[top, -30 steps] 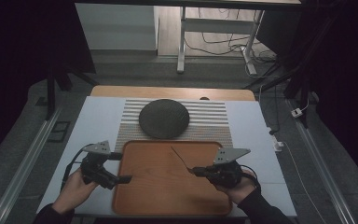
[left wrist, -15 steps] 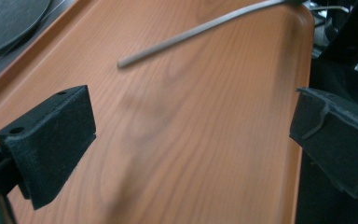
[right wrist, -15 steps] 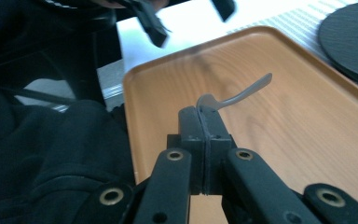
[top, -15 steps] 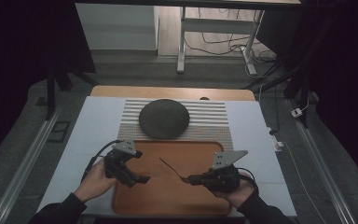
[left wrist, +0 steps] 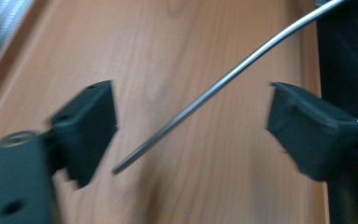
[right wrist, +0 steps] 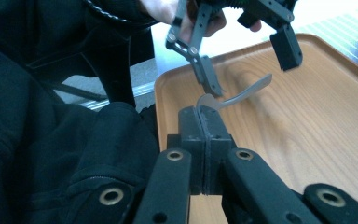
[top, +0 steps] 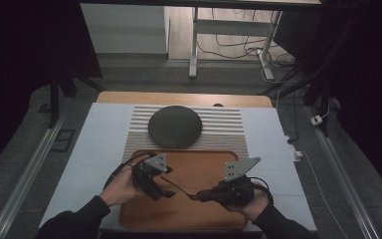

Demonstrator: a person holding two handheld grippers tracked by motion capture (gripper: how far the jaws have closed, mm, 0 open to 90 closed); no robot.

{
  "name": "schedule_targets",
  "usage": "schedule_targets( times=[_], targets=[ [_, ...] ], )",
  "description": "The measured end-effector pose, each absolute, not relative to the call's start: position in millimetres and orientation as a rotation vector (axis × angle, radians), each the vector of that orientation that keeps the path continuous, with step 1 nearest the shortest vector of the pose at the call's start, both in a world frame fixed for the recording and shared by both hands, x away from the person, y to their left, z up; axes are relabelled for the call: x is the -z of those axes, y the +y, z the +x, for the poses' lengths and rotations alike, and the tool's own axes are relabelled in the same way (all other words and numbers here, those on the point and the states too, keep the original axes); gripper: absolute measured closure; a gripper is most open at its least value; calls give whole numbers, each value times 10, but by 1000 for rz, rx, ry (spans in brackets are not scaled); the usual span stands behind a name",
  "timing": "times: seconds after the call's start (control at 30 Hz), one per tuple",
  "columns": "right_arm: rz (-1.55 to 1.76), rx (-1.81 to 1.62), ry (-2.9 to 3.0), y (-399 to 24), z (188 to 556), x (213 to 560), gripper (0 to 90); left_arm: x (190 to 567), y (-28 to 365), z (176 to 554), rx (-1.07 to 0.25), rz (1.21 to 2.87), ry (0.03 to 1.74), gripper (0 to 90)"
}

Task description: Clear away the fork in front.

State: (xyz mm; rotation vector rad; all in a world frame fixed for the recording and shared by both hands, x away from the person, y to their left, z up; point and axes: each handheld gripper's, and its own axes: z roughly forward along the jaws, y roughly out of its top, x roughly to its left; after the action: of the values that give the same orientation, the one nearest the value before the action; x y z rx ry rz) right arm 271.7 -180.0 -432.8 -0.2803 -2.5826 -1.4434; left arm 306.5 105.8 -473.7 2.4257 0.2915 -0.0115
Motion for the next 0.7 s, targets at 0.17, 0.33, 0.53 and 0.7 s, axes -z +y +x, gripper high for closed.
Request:
schedule_targets(
  times=[0.17, 0.33, 0.53, 0.7],
  targets=[
    [-196, 1424, -2566, -1773, 2704, 4302, 892, 4740, 994, 3007, 13, 2479, 179, 434],
    [-112, 1376, -2583, -1725, 2670, 4288, 892, 4760, 949, 2948, 47, 2502, 92, 601],
    [-72, 1351, -2576, -1717, 2678, 4283, 892, 4762, 921, 2891, 61, 2519, -25, 735],
    [-72, 1345, -2549, -1720, 2695, 4285, 887, 4747, 917, 2851, 49, 2539, -111, 775]
  ],
)
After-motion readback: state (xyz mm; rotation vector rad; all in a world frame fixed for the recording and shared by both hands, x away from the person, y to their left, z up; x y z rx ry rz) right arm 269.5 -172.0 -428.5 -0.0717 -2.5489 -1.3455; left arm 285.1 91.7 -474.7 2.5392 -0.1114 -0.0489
